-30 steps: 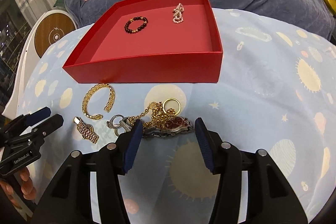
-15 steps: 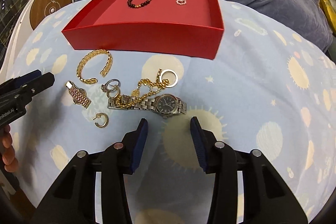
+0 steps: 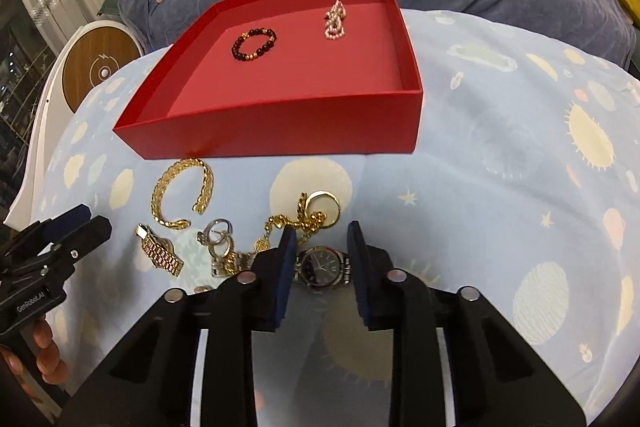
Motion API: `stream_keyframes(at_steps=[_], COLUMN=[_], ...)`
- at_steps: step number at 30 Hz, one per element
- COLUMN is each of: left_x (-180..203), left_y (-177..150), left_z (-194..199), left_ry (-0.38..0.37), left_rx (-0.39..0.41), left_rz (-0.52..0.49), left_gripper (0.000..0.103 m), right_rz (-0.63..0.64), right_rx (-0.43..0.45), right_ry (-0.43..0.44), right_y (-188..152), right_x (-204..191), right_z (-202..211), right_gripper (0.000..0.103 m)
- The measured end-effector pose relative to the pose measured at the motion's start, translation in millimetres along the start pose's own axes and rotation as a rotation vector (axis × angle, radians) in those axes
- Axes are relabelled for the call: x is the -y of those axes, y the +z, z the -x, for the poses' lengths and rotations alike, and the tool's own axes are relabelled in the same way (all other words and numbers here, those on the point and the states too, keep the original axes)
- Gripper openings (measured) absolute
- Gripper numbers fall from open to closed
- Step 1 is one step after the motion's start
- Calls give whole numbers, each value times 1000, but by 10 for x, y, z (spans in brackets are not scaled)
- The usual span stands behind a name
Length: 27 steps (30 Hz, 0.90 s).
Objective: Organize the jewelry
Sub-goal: 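Grasp the silver watch with the right tool while the left tool grasps the gold watch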
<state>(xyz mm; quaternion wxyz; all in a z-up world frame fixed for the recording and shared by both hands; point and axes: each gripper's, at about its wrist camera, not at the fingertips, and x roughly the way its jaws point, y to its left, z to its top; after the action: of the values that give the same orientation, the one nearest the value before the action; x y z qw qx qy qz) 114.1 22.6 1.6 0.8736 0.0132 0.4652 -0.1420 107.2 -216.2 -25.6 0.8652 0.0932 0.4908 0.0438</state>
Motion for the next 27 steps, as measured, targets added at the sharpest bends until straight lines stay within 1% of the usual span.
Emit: stream_keyframes(at_steps=[1,4,7,8,11,13,19,22,25,27], left_x=[-3,-32,-60,-73,-89,-82,-46,-17,-17,-31], left_y=[2,13,30,35,27,18,3,-12,-15,-14], left_z=[-1,0,8,11,8,3,-5,-5,-16,-18], left_ry=[-2,-4,-8,-14,-25,-19,-12,-10,-8,-12], left_rx=[0,5,6,4,-2,-3,-1,-1,-2,-5], left_rz=[4,15,26,31,43,41,27,12,8,13], left_gripper=[63,63,63,63,63,63,63,63,63,63], right_rz=[22,101,120,131,152,154,159,159,181,184], right_rx=[-25,-87,-158,-169,-167,-174,-126,-133,-125,-143], right_ry=[9,23,101,114,120,133,135,147,121,116], right_y=[-23,-164,-372,-431,-523,-556,-527,-497,-488,-496], right_x=[-33,-169,-259,-289,-350,-362,-444,-481,-535,-548], right_z=[13,68,138,166,221,253,290,234,189,148], right_gripper=[15,15,15,15,19,26,29,29,29,29])
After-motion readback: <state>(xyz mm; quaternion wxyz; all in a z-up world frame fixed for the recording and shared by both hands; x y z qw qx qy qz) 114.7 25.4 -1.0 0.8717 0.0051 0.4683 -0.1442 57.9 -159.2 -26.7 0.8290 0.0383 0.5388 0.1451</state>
